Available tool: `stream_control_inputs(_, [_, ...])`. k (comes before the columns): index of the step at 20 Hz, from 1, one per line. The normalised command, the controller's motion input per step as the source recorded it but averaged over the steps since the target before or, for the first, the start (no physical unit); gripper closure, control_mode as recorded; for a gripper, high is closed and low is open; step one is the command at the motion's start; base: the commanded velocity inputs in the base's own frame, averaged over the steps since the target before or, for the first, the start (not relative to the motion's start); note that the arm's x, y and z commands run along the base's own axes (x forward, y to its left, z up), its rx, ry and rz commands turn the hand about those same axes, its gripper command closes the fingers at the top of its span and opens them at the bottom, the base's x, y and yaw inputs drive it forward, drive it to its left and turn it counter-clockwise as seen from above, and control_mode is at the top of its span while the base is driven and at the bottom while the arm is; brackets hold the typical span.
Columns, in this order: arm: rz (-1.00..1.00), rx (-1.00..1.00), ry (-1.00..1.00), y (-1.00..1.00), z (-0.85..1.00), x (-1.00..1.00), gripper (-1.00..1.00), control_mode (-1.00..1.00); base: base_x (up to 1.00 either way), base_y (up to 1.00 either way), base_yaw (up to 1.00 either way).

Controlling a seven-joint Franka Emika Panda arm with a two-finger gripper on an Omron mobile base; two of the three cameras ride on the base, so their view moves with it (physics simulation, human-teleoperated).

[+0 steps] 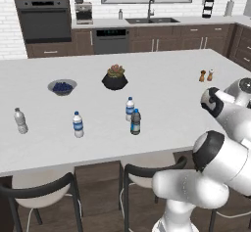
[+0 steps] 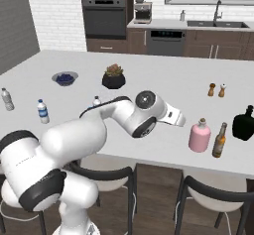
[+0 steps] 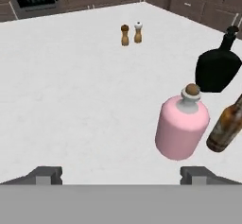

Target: Move the plastic bottles in the middle to the plastics group, and the glass bottles in the middle to the glass group.

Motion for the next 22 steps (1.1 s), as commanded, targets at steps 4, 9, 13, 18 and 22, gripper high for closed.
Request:
stream_control_inputs(4, [0.2, -0.07, 0.0, 0.77, 0.0, 0.0, -1.0, -1.0, 0.0, 0.0, 0.0])
stream_control_inputs(9, [0.19, -0.1, 0.03, 0.82, 0.0, 0.0, -1.0, -1.0, 0.0, 0.0, 0.0])
stream_control_inputs(13, [0.17, -0.08, 0.06, 0.78, 0.0, 0.0, -1.0, -1.0, 0.0, 0.0, 0.0])
stream_control_inputs(18, [0.18, -0.06, 0.06, 0.74, 0.0, 0.01, -1.0, -1.0, 0.0, 0.0, 0.0])
stream_control_inputs(22, [0.12, -0.04, 0.03, 0.74, 0.02, 0.02, -1.0, -1.0, 0.0, 0.0, 0.0])
